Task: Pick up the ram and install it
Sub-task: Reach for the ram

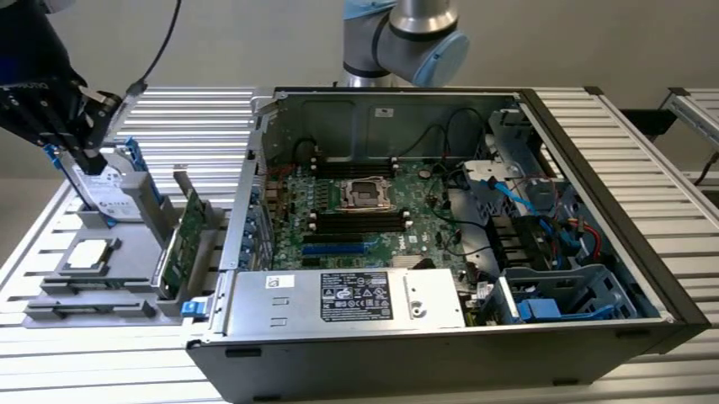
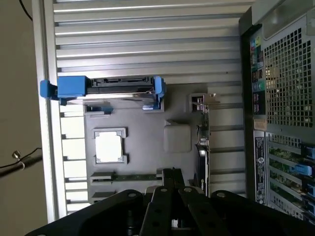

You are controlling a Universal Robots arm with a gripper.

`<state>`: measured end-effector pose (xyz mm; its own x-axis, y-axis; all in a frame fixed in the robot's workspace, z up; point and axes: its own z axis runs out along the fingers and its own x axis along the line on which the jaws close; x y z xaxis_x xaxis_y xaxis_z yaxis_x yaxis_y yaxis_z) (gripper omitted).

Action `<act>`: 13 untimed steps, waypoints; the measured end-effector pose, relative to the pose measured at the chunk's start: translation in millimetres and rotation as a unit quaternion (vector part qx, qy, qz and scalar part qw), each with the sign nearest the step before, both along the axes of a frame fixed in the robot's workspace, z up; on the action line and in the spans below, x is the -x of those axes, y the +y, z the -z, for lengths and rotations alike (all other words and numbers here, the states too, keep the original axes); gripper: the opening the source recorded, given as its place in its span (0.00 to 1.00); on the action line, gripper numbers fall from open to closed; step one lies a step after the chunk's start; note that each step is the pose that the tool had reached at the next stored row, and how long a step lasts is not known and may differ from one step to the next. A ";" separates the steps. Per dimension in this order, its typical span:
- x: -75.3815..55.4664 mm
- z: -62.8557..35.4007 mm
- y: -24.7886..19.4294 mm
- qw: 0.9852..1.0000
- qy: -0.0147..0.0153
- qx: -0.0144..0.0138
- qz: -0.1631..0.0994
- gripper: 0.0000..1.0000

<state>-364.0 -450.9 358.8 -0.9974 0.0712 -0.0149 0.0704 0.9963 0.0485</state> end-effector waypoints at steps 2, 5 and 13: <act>5.3 1.4 -4.0 1.000 0.000 0.000 0.000 0.11; 11.2 3.7 -11.6 1.000 0.002 0.000 0.000 0.11; 22.2 6.5 -25.0 1.000 0.004 0.000 0.000 0.11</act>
<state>-386.1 -475.9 352.3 -0.9974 0.0713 -0.0062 0.0709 0.9963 0.0478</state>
